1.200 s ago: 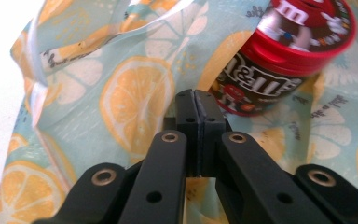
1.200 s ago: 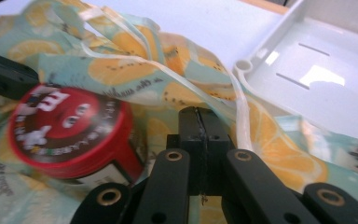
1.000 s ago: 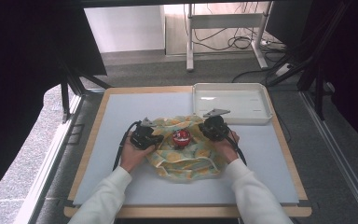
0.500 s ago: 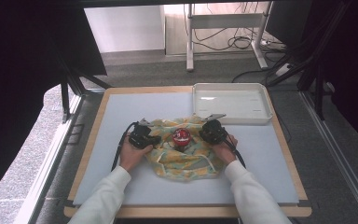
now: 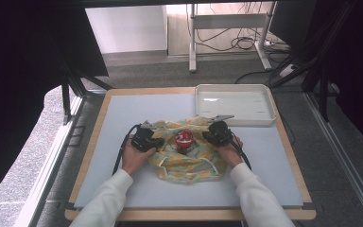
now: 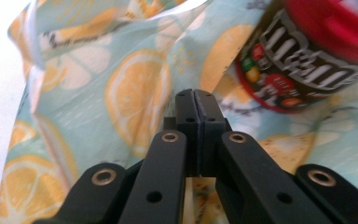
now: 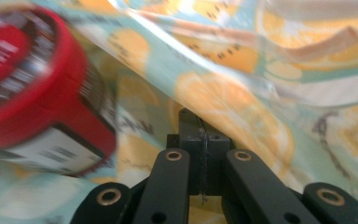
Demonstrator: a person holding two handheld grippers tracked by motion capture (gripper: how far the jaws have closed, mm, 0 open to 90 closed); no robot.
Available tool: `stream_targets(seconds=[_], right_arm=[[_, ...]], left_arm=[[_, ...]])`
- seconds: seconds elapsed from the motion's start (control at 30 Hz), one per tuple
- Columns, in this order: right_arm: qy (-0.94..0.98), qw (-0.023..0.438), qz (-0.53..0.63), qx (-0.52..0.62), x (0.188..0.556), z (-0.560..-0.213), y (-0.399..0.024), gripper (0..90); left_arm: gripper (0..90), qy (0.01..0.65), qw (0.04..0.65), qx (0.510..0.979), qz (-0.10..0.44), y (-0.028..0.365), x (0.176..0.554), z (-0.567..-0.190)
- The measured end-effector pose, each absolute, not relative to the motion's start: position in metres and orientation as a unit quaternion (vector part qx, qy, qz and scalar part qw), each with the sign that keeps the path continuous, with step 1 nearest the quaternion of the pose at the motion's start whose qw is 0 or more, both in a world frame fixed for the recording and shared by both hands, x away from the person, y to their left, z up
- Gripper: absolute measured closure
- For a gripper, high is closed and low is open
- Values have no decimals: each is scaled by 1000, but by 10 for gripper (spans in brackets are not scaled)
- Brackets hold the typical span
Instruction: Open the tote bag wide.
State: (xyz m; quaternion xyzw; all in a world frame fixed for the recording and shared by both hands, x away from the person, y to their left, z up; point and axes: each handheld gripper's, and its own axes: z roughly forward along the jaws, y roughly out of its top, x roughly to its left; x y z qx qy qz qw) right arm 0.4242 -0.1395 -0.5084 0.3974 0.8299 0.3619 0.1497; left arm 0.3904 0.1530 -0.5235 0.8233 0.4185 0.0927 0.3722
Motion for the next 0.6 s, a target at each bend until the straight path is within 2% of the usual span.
stream_targets(seconds=[0.33, 0.6], right_arm=[[817, 155, 421, 361, 401, -475, -151, 893], [817, 146, 438, 346, 389, -464, -156, 892]], left_arm=[[900, 396, 429, 807, 88, 162, 370, -498], [900, 378, 441, 809, 84, 169, 351, -483]])
